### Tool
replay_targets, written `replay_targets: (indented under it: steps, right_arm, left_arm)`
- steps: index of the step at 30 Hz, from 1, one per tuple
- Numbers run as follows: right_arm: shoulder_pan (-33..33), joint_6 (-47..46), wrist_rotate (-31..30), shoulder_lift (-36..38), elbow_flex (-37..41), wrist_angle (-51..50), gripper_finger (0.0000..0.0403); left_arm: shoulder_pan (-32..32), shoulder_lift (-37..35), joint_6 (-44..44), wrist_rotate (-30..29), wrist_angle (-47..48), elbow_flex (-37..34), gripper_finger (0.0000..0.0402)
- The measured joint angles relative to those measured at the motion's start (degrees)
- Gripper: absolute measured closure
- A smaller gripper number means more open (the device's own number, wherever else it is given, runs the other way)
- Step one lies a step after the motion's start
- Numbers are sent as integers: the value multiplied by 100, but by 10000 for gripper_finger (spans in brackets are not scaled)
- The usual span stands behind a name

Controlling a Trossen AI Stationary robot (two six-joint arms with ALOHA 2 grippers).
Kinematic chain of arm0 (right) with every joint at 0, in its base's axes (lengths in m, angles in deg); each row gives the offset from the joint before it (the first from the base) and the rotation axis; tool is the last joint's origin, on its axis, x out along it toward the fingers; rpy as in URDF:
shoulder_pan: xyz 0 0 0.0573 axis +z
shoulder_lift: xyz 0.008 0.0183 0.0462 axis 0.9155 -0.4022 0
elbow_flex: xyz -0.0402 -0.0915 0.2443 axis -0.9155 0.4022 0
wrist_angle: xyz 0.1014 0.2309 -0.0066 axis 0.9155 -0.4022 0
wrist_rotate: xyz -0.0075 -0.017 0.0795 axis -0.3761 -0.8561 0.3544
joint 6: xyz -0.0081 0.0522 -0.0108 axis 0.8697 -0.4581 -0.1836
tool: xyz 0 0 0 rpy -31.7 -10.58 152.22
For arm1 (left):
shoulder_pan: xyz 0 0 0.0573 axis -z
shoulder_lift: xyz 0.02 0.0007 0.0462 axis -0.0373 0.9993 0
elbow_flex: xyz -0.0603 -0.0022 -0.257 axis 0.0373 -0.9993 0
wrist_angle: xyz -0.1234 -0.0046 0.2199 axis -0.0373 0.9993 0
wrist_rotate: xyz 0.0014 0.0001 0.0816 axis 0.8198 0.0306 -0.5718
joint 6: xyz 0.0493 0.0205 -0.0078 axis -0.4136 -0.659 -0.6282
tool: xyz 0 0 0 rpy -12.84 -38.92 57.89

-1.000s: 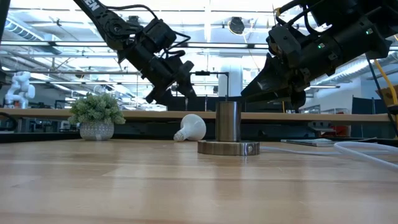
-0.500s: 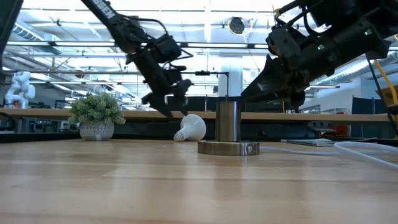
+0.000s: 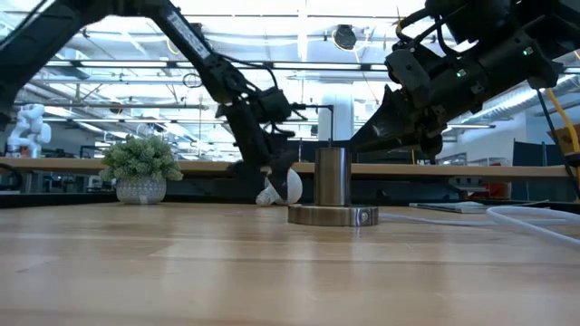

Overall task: Screw lightbulb
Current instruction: Insert the white light bulb into the gold lamp

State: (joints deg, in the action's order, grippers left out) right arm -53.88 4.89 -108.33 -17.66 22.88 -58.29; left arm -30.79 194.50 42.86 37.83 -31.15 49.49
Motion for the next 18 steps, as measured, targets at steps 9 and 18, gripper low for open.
replay_targets:
  steps: [9,18]
  right_arm:
    - [7,-62,2,0,0,-116,296]
    - [7,-304,8,0,0,-324,296]
  left_arm:
    - [-90,200,-147,-157,-31,187,165]
    - [-209,139,-73,596,104,187,253]
